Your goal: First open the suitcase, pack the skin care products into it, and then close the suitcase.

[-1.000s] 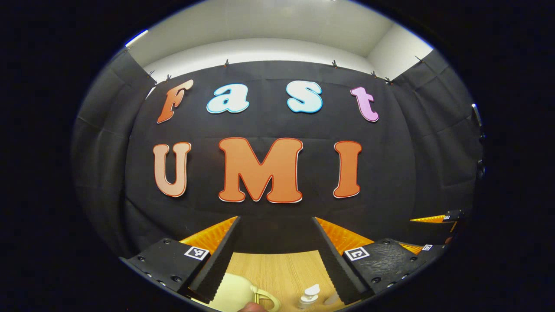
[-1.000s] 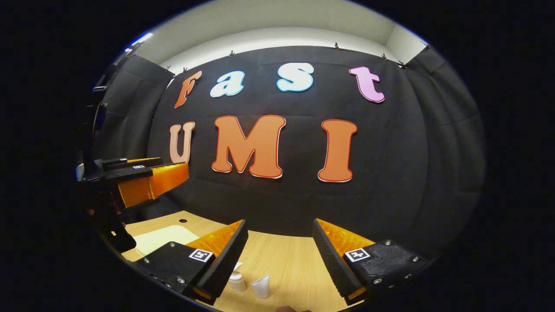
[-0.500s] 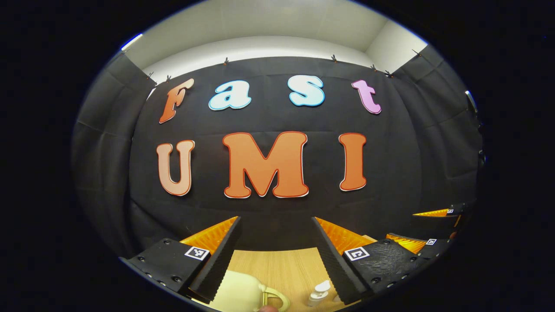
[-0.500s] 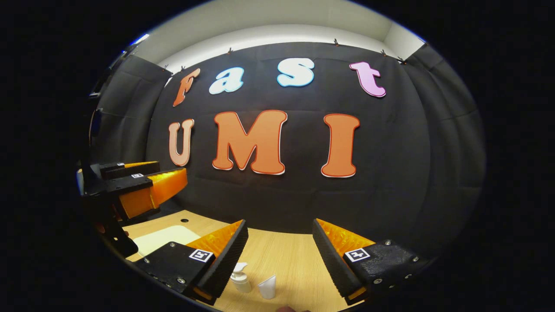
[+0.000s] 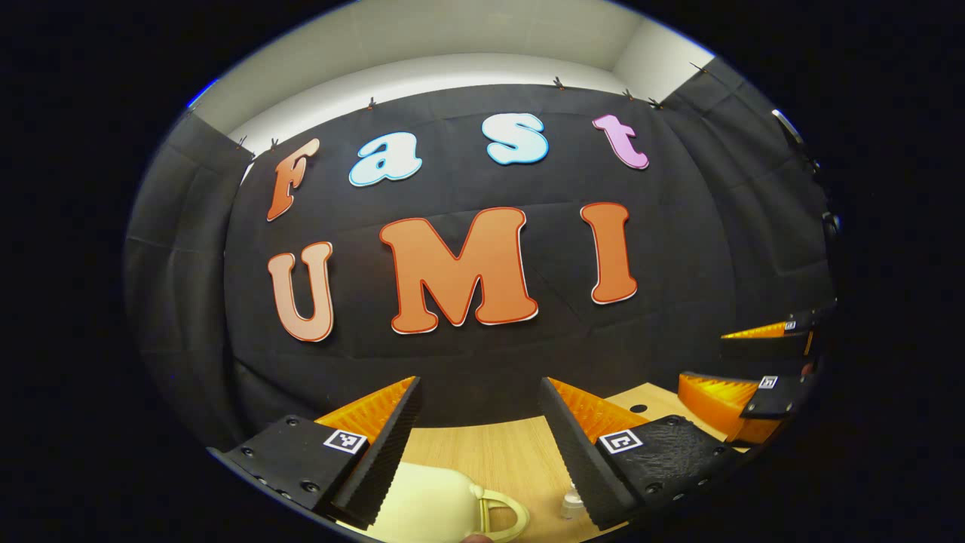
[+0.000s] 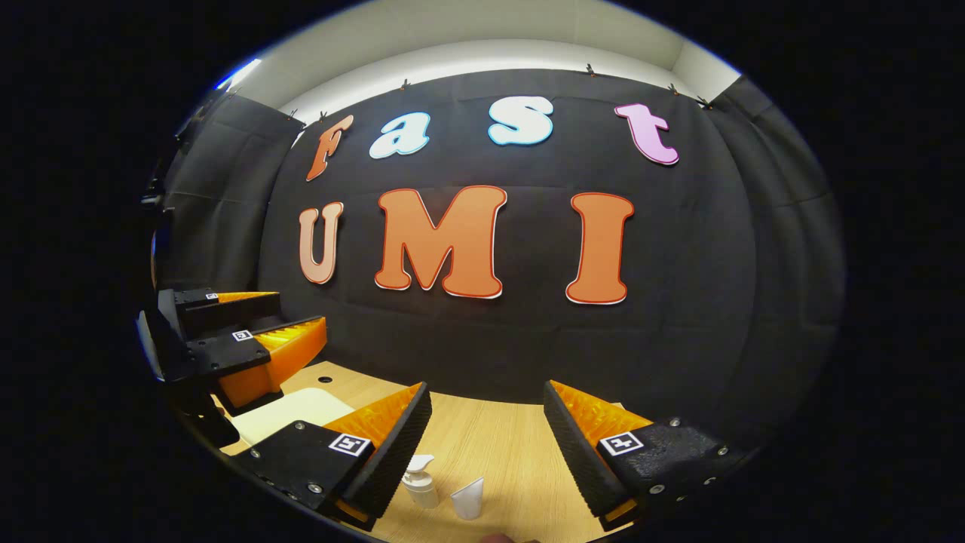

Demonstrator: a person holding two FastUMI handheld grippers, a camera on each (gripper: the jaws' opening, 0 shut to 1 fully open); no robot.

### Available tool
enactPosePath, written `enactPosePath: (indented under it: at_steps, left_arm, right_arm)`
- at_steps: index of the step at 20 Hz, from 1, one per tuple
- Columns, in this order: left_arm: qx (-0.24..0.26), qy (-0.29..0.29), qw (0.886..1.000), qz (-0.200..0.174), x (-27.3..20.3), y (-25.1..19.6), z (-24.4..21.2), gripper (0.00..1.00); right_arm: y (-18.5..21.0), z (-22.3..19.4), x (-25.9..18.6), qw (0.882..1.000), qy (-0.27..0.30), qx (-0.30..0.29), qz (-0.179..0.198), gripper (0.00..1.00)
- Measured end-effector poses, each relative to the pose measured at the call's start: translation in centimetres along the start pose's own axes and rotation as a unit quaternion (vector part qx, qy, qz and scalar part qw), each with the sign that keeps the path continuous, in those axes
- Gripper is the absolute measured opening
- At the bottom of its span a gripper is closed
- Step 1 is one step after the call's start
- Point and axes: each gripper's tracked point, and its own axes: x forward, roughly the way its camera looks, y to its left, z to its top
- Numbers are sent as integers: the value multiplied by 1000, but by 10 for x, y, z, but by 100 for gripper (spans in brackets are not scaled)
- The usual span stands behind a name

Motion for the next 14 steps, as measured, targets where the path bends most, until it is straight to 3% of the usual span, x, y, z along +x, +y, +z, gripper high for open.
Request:
enactPosePath:
  at_steps: [7, 14]
  left_arm:
    - [67, 62, 996, -26, -12, -12, -62, 98]
    - [191, 123, 972, -60, -17, -32, -142, 98]
  right_arm:
    - [-22, -3, -6, 1000, 2, -15, -22, 95]
    - [-40, -8, -9, 999, 7, -23, -35, 95]
